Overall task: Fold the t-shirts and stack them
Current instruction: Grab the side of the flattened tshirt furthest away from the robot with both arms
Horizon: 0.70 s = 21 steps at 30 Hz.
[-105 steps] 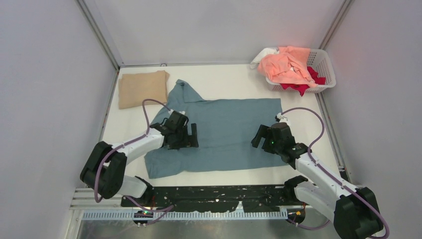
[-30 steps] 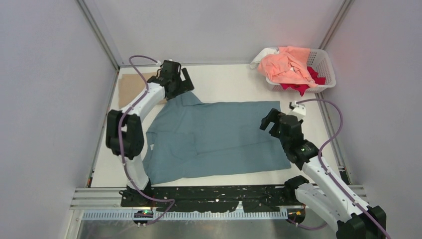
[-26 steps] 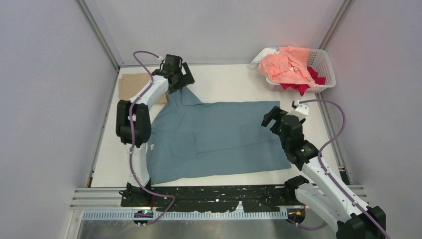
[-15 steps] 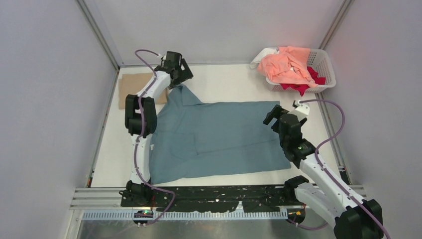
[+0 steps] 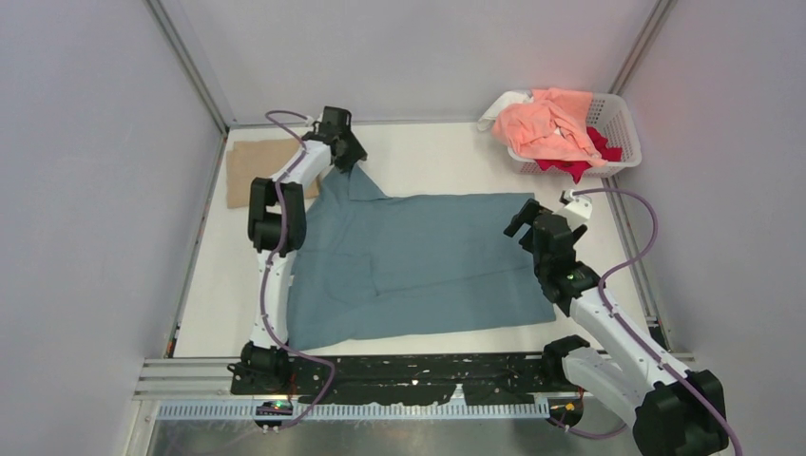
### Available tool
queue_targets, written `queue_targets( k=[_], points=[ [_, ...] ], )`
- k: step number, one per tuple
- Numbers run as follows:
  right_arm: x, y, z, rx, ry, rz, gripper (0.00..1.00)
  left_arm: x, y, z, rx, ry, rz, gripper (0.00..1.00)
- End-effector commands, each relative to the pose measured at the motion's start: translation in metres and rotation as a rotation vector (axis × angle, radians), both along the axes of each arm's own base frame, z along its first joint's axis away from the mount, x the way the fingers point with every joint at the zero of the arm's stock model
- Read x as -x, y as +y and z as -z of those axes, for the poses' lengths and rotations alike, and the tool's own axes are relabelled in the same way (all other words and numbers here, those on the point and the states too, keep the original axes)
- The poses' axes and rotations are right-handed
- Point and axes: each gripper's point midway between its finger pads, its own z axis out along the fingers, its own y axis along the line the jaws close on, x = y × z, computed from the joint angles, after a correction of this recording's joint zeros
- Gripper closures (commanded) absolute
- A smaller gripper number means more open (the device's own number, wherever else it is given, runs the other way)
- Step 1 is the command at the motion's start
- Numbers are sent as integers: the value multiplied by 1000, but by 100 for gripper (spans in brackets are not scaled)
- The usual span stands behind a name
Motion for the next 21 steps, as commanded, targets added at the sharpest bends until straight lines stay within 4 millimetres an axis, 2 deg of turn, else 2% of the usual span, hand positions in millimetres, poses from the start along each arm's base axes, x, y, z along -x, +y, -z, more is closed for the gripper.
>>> queue_targets(
  k=[1,5,6,10,12,13,14,15,16,18,21],
  points=[
    [-12,-4,-18,-41,-66,49,5,-13,1,-22,63,-39,-44,64],
    [-18,-4,-20,-40,-53,54,5,-7,4,-19,65,-10,-56,95],
    [-19,-4,-17,-37,-43,57,5,-5,4,-20,62,-8,-54,100],
    [-30,-3,-12,-31,2,69,5,4,7,-28,55,-1,-57,100],
    [-41,3,-11,1,49,37,5,10,11,-31,40,-1,-65,100],
    [-53,6,-14,22,68,28,5,12,14,-36,36,-5,-75,100],
    [-55,6,-10,42,107,23,5,16,15,-39,32,-4,-80,100],
    [-69,7,-12,64,129,28,5,18,15,-42,33,-8,-79,100],
    [-70,4,-5,89,177,43,5,22,14,-44,37,-6,-76,100],
    [-85,4,5,124,273,43,5,28,15,-50,32,5,-76,100],
    [-116,6,20,168,447,8,2,42,17,-55,12,40,-95,100]
  ],
)
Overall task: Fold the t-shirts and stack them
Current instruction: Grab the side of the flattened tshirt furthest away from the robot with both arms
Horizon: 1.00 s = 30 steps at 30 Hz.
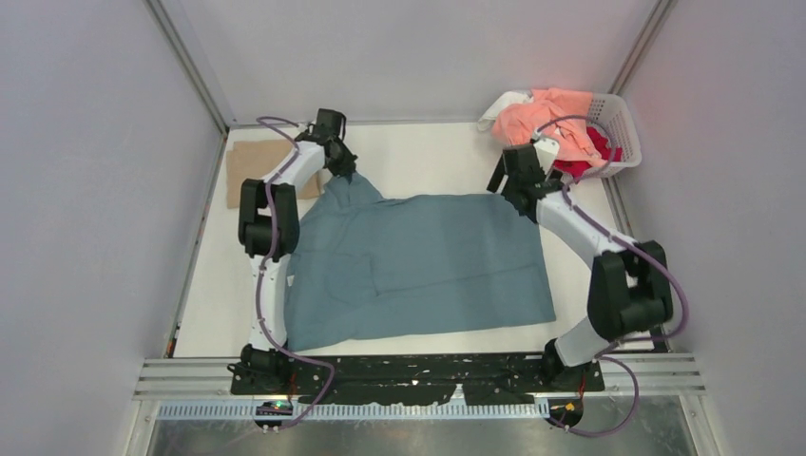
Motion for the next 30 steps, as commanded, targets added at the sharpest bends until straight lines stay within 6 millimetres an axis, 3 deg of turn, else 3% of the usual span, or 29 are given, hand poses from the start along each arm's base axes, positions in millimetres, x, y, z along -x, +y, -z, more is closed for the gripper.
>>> queue_targets(
  k=[1,2,3,4,5,13,19,21,30],
  points=[
    [-25,-8,16,90,224,-15,3,15,4,-55,-14,-33,-31,100],
    [-34,-9,23,118,281,-13,4,19,4,-56,-23,-23,-31,100],
    [-50,-10,10,142,262,-1,4,24,3,-55,-31,-9,-31,100],
    [-46,-13,33,175,360,1,4,28,4,-56,-42,2,-35,100],
    [-59,-14,37,195,374,15,4,32,5,-57,-54,9,-40,100],
    [-89,-4,69,181,453,49,4,52,7,-63,-64,-3,-45,100],
    [-88,-6,87,197,498,73,5,60,3,-61,-52,13,-24,100],
    [-87,-8,91,200,507,75,9,62,3,-61,-53,15,-23,100],
    [-61,-29,85,276,540,136,18,68,9,-74,-69,-11,-29,100]
  ],
)
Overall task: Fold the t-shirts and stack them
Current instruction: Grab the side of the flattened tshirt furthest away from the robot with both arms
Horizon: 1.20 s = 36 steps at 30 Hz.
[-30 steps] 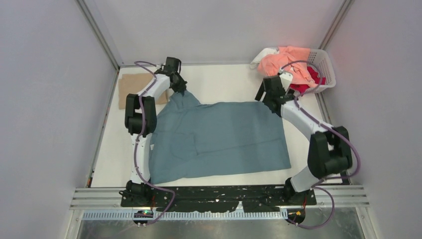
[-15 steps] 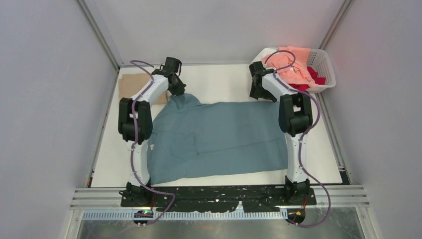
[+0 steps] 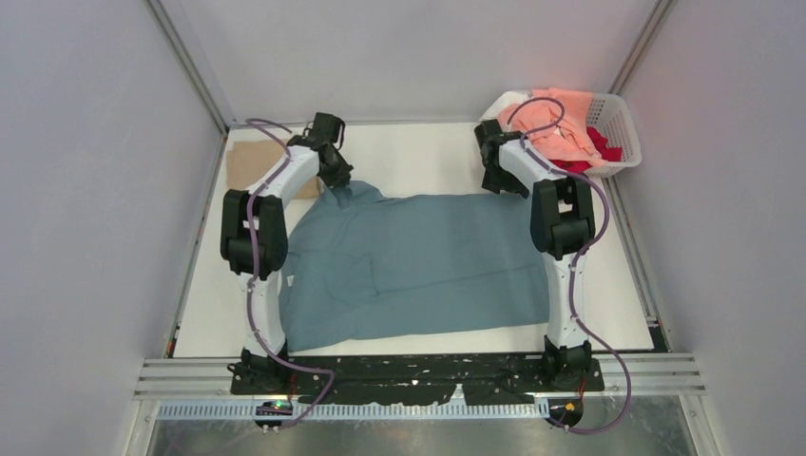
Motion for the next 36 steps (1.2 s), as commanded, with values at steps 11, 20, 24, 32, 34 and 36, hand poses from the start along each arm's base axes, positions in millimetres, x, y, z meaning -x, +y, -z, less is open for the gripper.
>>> queue_targets(
  k=[11,20,24,32,34,36],
  points=[
    [24,-46,-27,131,-5,103,46,0,5,-46,-11,-105,-12,100],
    [21,-52,-24,131,-12,122,60,0,8,-49,-26,-110,-10,100],
    [19,-50,-24,121,-23,128,66,0,8,-50,-25,-117,-12,100],
    [22,-44,-16,77,-35,171,76,0,8,-49,-23,-112,-11,100],
    [22,-42,-14,59,-54,186,83,-1,7,-49,-22,-114,-7,100],
    [16,-40,-16,43,-99,194,90,0,9,-50,-34,-110,-6,100]
  ],
)
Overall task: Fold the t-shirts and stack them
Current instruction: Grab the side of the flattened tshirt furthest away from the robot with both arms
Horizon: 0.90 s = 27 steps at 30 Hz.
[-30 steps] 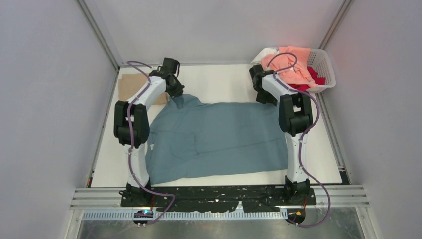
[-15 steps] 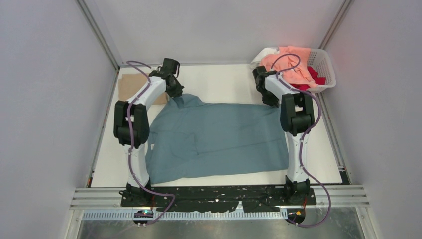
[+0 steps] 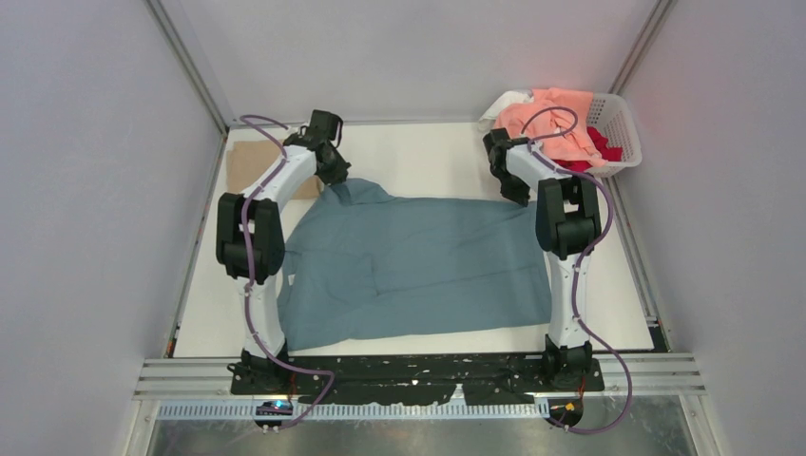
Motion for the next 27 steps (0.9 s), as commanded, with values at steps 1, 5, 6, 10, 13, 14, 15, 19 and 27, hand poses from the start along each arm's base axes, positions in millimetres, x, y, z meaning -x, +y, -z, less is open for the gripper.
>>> queue_targets(
  k=[1,5,6,10,13,14,15,19,27],
  points=[
    [-13,-2,-30,-27,-160,59,93,0,3,-27,-18,-59,7,100],
    [-23,-2,-46,-20,-230,30,94,6,6,-30,-27,-57,5,100],
    [-26,-1,-49,-12,-250,18,94,7,6,-32,-24,-61,7,100],
    [-27,7,-71,1,-327,-50,94,17,4,-35,10,-92,0,100],
    [-14,11,-84,3,-369,-89,94,27,4,-41,33,-126,-4,100],
    [-16,14,-97,-7,-416,-103,94,33,7,-45,28,-136,-10,100],
    [-9,17,-92,-8,-406,-117,94,39,10,-46,18,-137,-16,100],
    [0,29,-103,-17,-453,-163,94,67,20,-43,-3,-133,-28,100],
    [21,33,-122,21,-478,-200,94,131,36,-48,-98,-103,-47,100]
  ],
)
